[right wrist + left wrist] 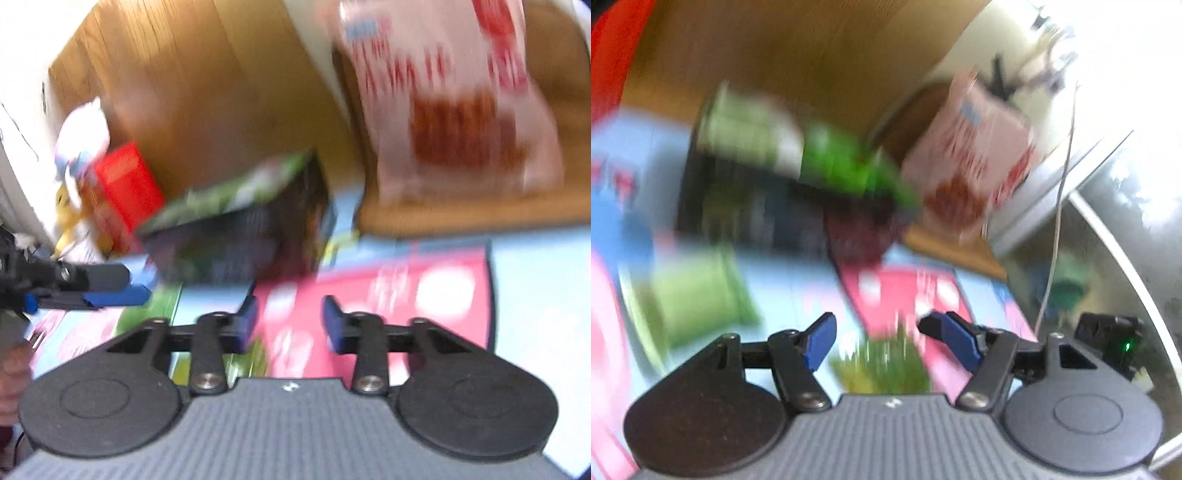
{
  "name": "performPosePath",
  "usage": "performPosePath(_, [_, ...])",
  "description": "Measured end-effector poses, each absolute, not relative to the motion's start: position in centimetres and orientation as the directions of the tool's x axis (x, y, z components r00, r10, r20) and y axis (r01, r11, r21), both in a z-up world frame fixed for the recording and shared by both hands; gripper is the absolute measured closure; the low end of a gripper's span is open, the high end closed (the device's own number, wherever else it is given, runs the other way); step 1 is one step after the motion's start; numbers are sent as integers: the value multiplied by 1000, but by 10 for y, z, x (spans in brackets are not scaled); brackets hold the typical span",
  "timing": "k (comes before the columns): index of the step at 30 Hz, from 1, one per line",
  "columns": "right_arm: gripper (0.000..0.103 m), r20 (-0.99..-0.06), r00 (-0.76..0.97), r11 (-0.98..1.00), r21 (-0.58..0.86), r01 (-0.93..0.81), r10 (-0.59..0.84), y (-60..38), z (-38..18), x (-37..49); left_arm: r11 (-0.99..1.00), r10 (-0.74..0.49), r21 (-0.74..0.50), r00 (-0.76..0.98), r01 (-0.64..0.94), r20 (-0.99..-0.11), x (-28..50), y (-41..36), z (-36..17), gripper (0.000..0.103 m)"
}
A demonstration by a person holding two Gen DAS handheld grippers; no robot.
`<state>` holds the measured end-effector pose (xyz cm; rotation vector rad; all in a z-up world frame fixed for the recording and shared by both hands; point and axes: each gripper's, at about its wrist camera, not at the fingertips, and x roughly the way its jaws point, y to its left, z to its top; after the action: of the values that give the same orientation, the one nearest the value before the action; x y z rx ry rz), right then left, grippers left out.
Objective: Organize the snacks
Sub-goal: 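Grasp the olive-green translucent packet with the left gripper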
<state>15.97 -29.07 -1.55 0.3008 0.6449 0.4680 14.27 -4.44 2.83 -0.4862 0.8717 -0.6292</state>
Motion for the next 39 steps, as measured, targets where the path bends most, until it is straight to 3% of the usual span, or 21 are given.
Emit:
performPosePath(3, [75, -498, 688, 839, 430, -333, 528, -278, -22, 138, 705, -689, -656, 484, 271, -540, 127, -46, 6, 42])
performPosePath(4, [82, -498, 678, 830, 442, -339, 542, -275, -20, 135, 709, -685, -647, 490, 281, -539, 121, -46, 6, 42])
performPosePath(6, [84, -493, 635, 791, 497, -355, 595, -263, -22, 127, 710, -684, -649, 492, 274, -539, 112, -43, 5, 45])
performPosePath(11, [84, -490, 615, 784, 452, -426, 617, -230, -17, 95, 702, -684, -665, 501, 254, -530, 78, -20, 4, 48])
performPosePath(16, [84, -471, 589, 753, 452, -477, 656, -214, -20, 62, 702, -681, -664, 519, 259, -517, 31, 9, 1, 60])
performPosePath(22, [83, -462, 551, 719, 435, -542, 695, -205, -23, 25, 681, -689, -687, 539, 254, -484, -10, 30, -4, 61])
performPosePath(24, [79, -462, 528, 699, 401, -592, 713, -200, -21, 10, 665, -698, -705, 543, 247, -467, -18, 37, -6, 62])
performPosePath(26, [67, -459, 491, 661, 372, -651, 741, -195, -19, -3, 656, -703, -716, 540, 239, -463, -24, 42, -8, 68])
performPosePath(28, [46, -460, 471, 632, 309, -710, 753, -188, -17, -15, 655, -704, -721, 530, 226, -473, -27, 47, -9, 77])
performPosePath(31, [33, -494, 504, 634, 131, -762, 708, -166, -16, -28, 611, -733, -766, 505, 197, -455, -25, 56, -16, 81])
performPosePath(34, [28, -519, 555, 631, -39, -775, 650, -141, -19, -32, 569, -753, -806, 496, 162, -432, -22, 65, -24, 83])
performPosePath(36, [29, -525, 548, 628, -33, -778, 651, -136, -19, -24, 579, -746, -800, 499, 159, -441, -22, 65, -23, 82])
performPosePath(38, [33, -533, 534, 619, -25, -785, 656, -134, -17, -17, 581, -743, -799, 502, 157, -442, -23, 66, -23, 82])
performPosePath(39, [43, -532, 528, 609, -30, -792, 661, -132, -16, -16, 569, -752, -807, 496, 157, -434, -23, 68, -23, 82])
